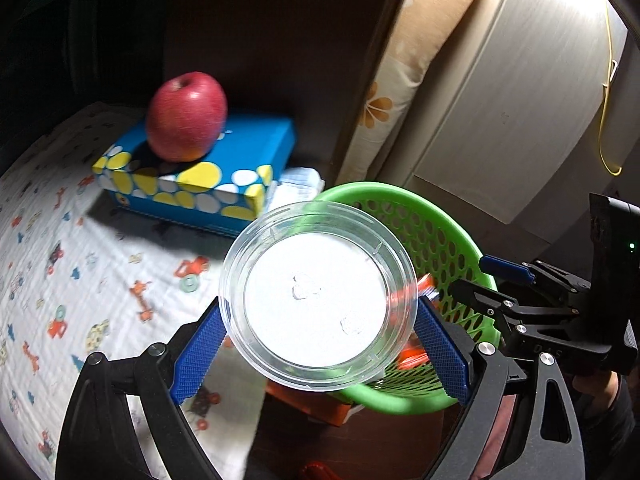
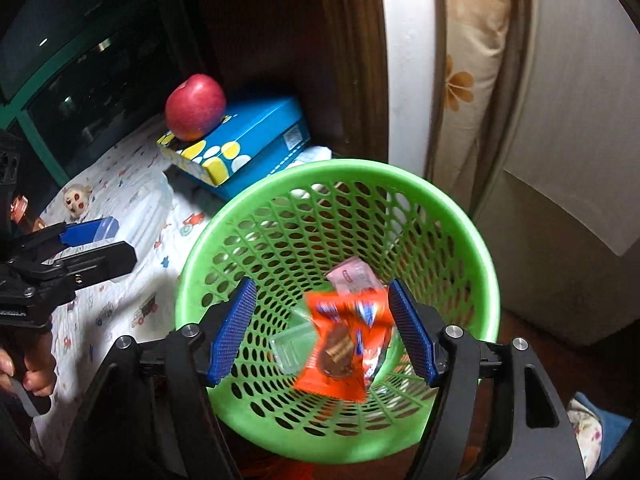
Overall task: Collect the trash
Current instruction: 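Drop the wrapper into the basket with the right tool while the left tool holds the dish above it, then open the left tool over the basket to drop the round clear dish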
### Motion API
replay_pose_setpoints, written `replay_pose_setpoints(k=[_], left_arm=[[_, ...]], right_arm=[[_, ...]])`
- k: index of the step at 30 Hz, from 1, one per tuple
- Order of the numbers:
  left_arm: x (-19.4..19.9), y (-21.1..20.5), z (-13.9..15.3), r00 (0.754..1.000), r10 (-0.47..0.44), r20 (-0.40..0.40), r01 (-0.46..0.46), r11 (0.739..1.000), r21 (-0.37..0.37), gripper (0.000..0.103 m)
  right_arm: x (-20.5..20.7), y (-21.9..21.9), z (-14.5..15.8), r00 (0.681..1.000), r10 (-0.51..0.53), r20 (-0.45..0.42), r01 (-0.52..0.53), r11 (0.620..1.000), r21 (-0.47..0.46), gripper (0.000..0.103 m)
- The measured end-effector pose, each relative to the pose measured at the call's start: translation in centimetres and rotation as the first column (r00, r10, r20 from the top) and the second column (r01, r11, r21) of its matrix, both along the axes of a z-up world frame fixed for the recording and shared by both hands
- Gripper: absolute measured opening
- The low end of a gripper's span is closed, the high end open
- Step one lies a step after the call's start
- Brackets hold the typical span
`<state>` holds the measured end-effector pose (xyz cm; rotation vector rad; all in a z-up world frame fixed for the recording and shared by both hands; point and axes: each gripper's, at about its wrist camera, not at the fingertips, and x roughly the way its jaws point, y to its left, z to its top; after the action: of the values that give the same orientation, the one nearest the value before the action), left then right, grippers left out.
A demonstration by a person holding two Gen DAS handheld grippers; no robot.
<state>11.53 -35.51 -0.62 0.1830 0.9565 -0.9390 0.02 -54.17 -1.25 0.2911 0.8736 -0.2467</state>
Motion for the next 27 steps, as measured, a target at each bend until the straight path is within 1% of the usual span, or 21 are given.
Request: replay_pose_setpoints(k=[7, 15, 20, 25, 26, 27], left_arm=[[-0.7, -3.3, -0.9, 0.998, -0.042, -0.047, 0.043, 0.999, 0.008, 0.089], [-1.1, -4.5, -1.6, 0.996, -0.059, -0.070, 0.060, 0.998, 0.014, 0.090], [-1.1, -3.2, -1.3, 0.997, -0.040, -0.059, 0.040, 0.999, 0.014, 0.090], [-1.1, -0.4, -0.5, 1.000, 0.009, -0.006, -0.009, 1.000, 0.026, 0.091], [-1.1, 0.2, -0.4, 1.000, 0.020, -0.001, -0.020, 0.999, 0.029, 0.091], [-1.0, 1.0, -0.2, 0.999, 0.038, 0.005, -0.038, 0.999, 0.031, 0.091]], right_arm=[[-2.2, -1.9, 0.7, 0.998, -0.046, 0.029, 0.046, 0.999, 0.012, 0.069], [-4.3, -3.4, 0.6, 0.995, -0.093, 0.044, 0.092, 0.995, 0.035, 0.070], [-5.0, -3.0, 0.6, 0.995, -0.088, 0.050, 0.085, 0.995, 0.056, 0.070], [-4.9, -1.4, 1.0, 0.996, -0.058, 0.070, 0.053, 0.997, 0.063, 0.070], [-4.7, -0.9, 1.1, 0.996, -0.049, 0.075, 0.044, 0.997, 0.061, 0.071], [-4.6, -0.5, 1.1, 0.996, -0.042, 0.078, 0.037, 0.997, 0.061, 0.077]])
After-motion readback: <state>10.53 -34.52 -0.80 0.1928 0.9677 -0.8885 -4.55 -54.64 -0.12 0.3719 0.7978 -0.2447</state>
